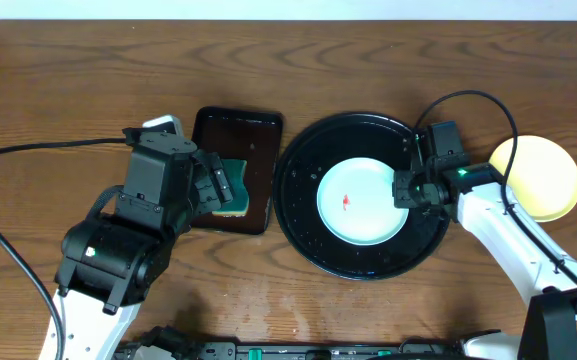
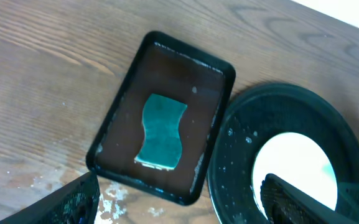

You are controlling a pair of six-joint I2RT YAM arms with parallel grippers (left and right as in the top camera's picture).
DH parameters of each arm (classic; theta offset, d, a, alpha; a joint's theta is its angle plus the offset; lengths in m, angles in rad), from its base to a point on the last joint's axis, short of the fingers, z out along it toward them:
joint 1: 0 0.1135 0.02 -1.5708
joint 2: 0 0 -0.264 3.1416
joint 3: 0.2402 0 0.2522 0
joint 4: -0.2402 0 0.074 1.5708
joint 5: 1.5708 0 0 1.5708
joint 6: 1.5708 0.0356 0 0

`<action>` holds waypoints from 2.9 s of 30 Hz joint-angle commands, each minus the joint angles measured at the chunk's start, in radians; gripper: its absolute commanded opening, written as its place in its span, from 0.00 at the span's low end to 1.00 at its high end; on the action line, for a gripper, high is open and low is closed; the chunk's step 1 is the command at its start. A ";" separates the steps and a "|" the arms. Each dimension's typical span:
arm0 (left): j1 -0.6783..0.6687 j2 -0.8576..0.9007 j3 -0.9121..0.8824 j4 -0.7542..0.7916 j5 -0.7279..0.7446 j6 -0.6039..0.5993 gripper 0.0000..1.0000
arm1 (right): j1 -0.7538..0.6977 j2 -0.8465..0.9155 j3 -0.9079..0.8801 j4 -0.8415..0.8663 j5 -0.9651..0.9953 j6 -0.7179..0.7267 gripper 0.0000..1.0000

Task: Clean dirty plates on tray and stack at the side
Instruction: 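Drag the pale green plate to the round tray center with right gripper, then dip the sponge in the black tray water with the left gripper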

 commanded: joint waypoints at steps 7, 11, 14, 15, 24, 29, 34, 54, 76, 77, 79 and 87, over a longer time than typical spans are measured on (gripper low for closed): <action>0.004 0.113 -0.067 -0.016 0.002 0.007 0.83 | 0.008 -0.137 0.031 -0.048 -0.079 -0.074 0.41; 0.004 0.264 -0.137 0.041 -0.025 0.002 0.80 | 0.010 -0.145 0.031 -0.053 -0.101 -0.072 0.41; 0.004 0.396 -0.166 0.105 -0.016 0.002 0.78 | 0.010 -0.144 0.031 -0.061 -0.101 -0.070 0.41; 0.004 0.438 -0.169 0.119 -0.006 0.002 0.77 | 0.010 -0.144 0.031 -0.064 -0.101 -0.070 0.40; 0.004 0.767 -0.169 0.208 0.090 0.033 0.51 | 0.010 -0.144 0.031 -0.091 -0.101 -0.070 0.40; 0.004 0.815 -0.169 0.238 0.091 0.033 0.08 | 0.010 -0.144 0.031 -0.091 -0.101 -0.070 0.40; 0.004 0.762 -0.156 0.204 0.092 0.033 0.08 | 0.010 -0.145 0.031 -0.093 -0.101 -0.071 0.39; 0.093 0.696 -0.160 0.384 0.097 0.123 0.64 | 0.010 -0.144 0.031 -0.086 -0.101 -0.069 0.39; 0.098 0.674 -0.140 0.233 0.145 0.123 0.62 | 0.010 -0.145 0.031 -0.091 -0.101 -0.059 0.36; 0.098 0.679 -0.151 0.233 0.148 0.109 0.61 | 0.010 -0.144 0.031 -0.091 -0.101 -0.059 0.36; 0.098 0.689 -0.193 0.281 0.188 0.107 0.56 | 0.010 -0.144 0.031 -0.091 -0.100 -0.059 0.37; 0.097 0.697 -0.284 0.432 0.206 0.151 0.08 | 0.010 -0.144 0.031 -0.089 -0.101 -0.059 0.37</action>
